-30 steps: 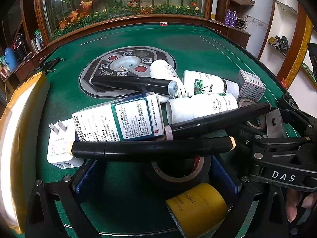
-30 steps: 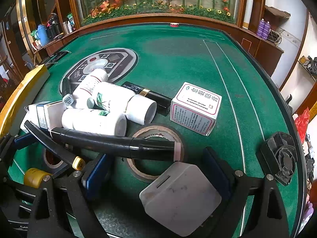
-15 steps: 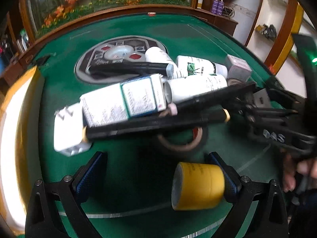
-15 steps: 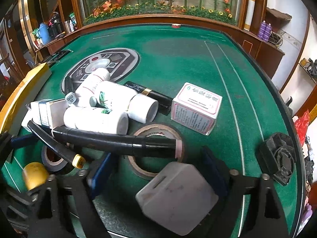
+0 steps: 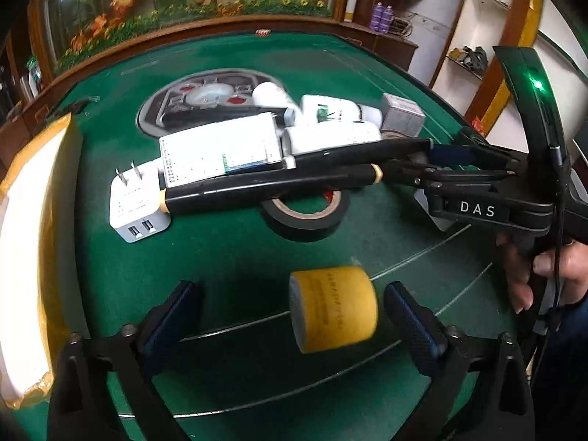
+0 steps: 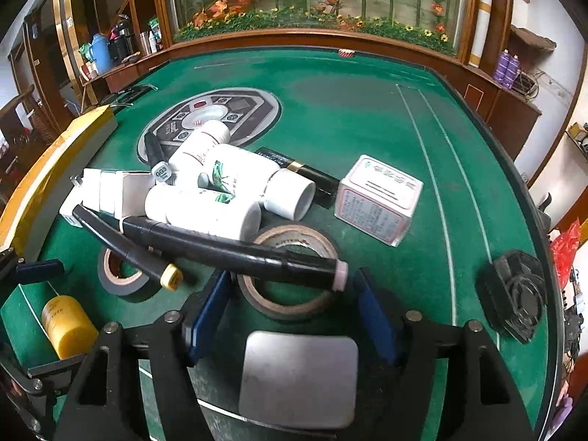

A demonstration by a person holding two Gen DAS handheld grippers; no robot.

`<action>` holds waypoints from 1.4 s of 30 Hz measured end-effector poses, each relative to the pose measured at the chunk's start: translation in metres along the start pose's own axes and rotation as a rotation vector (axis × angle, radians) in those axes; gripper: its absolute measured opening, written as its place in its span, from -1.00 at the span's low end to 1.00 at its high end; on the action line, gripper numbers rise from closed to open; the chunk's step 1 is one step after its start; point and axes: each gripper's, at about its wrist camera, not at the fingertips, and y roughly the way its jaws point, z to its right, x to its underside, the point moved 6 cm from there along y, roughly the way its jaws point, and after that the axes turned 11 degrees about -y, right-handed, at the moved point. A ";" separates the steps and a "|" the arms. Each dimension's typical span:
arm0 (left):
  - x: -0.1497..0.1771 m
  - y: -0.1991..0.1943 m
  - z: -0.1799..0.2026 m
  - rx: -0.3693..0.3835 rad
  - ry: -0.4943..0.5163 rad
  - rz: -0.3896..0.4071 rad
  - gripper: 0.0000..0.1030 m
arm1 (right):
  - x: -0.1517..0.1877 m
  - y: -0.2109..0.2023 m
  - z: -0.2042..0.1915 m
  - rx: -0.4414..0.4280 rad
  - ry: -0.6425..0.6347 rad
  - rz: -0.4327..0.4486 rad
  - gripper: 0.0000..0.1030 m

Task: Organize rigid objects
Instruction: 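Grasp the yellow tape roll with the left tool while the right tool grasps a white charger, then lower the yellow tape into the tray with the left tool while the right tool drops the charger there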

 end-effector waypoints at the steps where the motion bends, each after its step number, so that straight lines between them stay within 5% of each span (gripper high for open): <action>1: 0.002 -0.001 0.001 -0.008 0.011 0.001 0.56 | 0.002 -0.002 0.000 -0.002 -0.001 0.003 0.32; 2: 0.003 0.000 0.003 -0.005 0.017 -0.005 0.35 | 0.004 -0.003 0.000 0.000 -0.002 0.001 0.32; 7: 0.004 -0.003 0.010 0.023 0.033 -0.001 -0.01 | 0.013 -0.012 0.001 -0.010 0.008 -0.005 0.17; 15: 0.004 0.003 0.017 -0.007 0.061 0.004 -0.02 | 0.030 -0.024 -0.007 -0.004 -0.035 -0.026 0.40; 16: 0.004 0.003 0.018 -0.012 0.069 0.005 -0.07 | 0.032 -0.024 -0.010 0.005 -0.047 -0.028 0.25; 17: 0.005 0.002 0.018 -0.013 0.075 0.009 -0.32 | 0.033 -0.025 -0.013 0.010 -0.061 -0.027 0.17; 42: -0.011 -0.062 -0.022 0.004 -0.034 0.180 -0.32 | -0.017 -0.050 -0.082 -0.013 -0.222 0.081 0.17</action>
